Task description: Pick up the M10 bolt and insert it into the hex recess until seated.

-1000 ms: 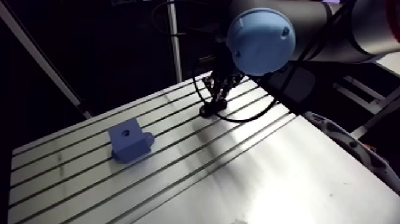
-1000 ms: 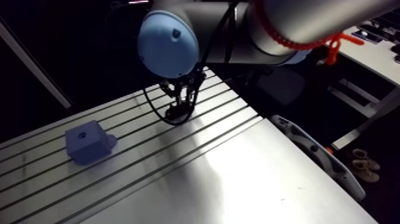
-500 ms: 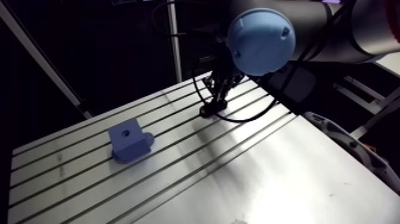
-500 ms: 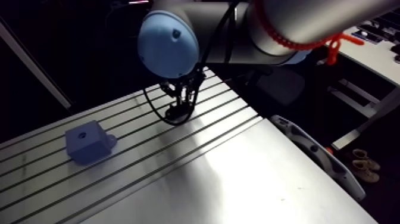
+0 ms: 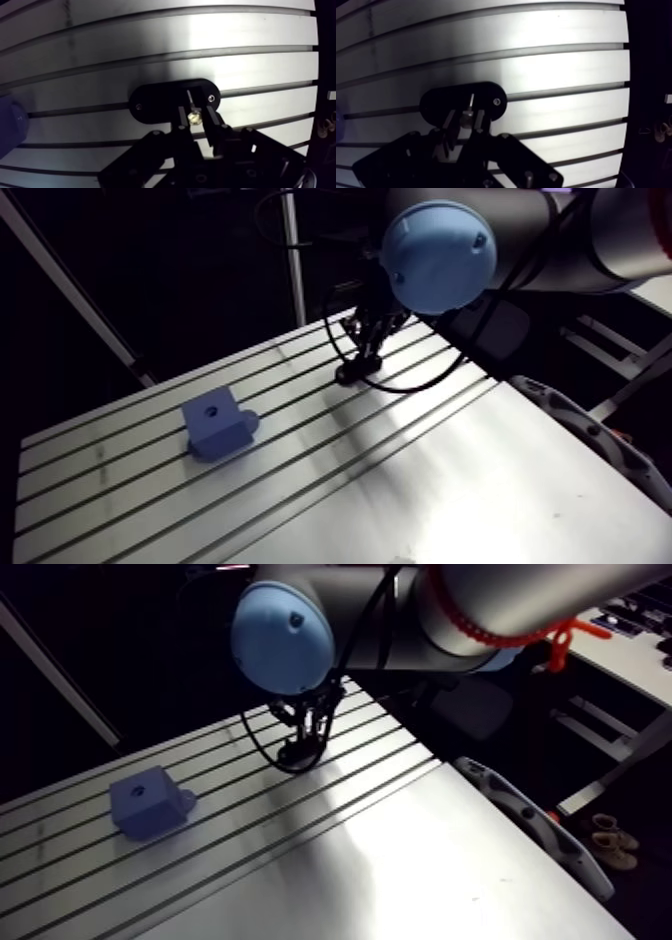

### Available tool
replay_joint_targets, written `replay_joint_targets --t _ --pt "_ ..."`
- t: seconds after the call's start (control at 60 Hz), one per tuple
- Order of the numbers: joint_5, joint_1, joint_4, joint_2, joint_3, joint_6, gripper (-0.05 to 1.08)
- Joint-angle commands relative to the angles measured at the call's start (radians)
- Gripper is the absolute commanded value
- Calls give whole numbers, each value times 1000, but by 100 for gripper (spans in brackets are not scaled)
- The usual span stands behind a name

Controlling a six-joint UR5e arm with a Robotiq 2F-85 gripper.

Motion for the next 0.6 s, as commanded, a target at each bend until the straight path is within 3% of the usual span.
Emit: replay_joint_targets --t 0.017,0.4,0.6 --pt "7 0 0 -6 -1 0 71" --pt "12 14 32 -53 -44 0 71" --pt "7 15 183 -151 -118 33 71"
